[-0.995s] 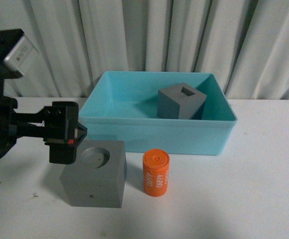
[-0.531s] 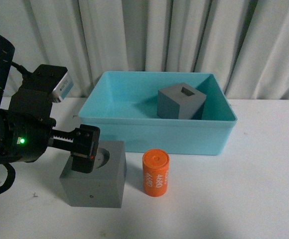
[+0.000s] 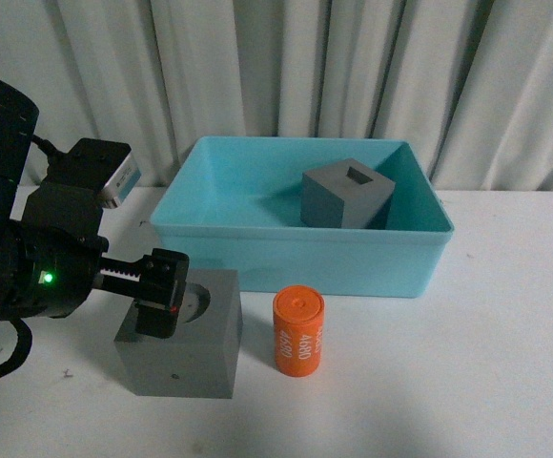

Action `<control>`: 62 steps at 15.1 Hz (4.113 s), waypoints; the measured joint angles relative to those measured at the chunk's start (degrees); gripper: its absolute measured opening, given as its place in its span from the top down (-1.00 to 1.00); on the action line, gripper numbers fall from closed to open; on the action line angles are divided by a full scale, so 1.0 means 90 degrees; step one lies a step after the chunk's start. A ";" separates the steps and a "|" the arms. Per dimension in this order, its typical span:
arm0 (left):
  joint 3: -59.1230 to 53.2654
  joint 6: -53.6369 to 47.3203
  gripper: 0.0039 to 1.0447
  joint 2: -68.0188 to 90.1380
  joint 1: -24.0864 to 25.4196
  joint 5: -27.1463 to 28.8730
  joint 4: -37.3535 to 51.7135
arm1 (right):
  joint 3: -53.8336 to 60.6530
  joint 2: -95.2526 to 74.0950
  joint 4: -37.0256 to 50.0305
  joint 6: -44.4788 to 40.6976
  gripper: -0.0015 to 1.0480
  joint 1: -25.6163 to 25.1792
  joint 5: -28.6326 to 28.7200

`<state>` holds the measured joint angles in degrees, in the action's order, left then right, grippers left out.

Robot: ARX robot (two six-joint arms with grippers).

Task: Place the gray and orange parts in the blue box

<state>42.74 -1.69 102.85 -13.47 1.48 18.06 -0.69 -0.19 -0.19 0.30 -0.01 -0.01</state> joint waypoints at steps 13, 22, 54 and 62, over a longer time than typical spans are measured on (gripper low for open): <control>-0.0010 0.0019 0.32 0.0352 -0.0109 0.0070 0.0070 | 0.0000 0.0000 -0.0002 0.0000 -0.87 0.0000 0.0000; 0.1535 0.0860 0.61 -0.2397 0.0189 -0.0801 -0.2344 | 0.0000 -0.0002 0.0000 0.0000 -0.87 0.0000 0.0000; 0.2533 0.0828 -0.88 -0.0653 0.0792 -0.1358 -0.1666 | 0.0000 0.0000 0.0000 0.0000 -0.87 0.0000 0.0000; -0.3922 0.0318 0.01 -0.7026 0.4554 -0.3371 0.1445 | 0.0000 -0.0002 0.0007 0.0000 -0.87 0.0000 0.0005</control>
<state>7.44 1.17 39.62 27.51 -28.86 31.07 -0.69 -0.21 -0.12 0.30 -0.01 0.03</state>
